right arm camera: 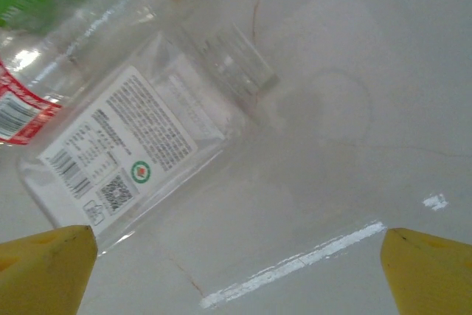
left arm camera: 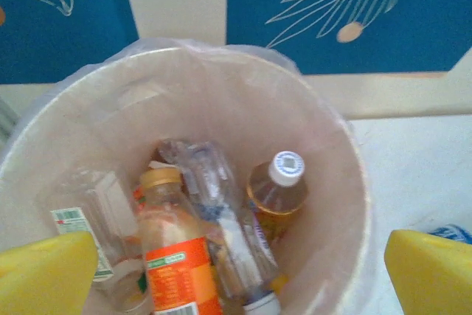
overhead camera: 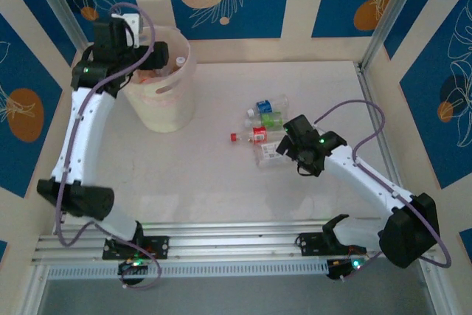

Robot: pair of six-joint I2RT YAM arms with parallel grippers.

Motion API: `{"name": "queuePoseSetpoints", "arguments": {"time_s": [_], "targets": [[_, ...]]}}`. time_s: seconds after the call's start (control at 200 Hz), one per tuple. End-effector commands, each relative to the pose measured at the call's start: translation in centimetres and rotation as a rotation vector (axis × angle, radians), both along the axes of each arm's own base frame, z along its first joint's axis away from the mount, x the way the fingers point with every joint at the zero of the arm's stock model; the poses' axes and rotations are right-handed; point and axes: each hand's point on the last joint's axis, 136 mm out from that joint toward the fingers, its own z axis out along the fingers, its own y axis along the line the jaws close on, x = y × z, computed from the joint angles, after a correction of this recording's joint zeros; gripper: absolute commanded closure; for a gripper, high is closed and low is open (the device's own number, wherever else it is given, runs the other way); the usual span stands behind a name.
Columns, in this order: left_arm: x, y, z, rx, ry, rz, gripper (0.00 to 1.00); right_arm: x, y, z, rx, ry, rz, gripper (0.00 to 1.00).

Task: Put the plastic bottles in the bin

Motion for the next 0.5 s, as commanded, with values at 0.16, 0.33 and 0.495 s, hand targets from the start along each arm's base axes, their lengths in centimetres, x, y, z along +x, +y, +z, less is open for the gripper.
{"name": "queuePoseSetpoints", "arguments": {"time_s": [0.16, 0.33, 0.495], "targets": [[-6.4, -9.2, -0.3, -0.095, -0.166, -0.25, 0.0, 1.3, 1.2, -2.8, 0.093, 0.037, -0.029, 0.01], [-9.2, -13.6, -3.4, -0.112, -0.158, -0.34, 0.0, 2.7, 2.0, -3.2, 0.088, 0.055, -0.036, 0.01], [-9.5, -15.5, -6.9, -0.037, -0.1, -0.357, 0.0, 3.9, 2.2, -3.8, 0.069, 0.076, -0.089, 0.01]]}}
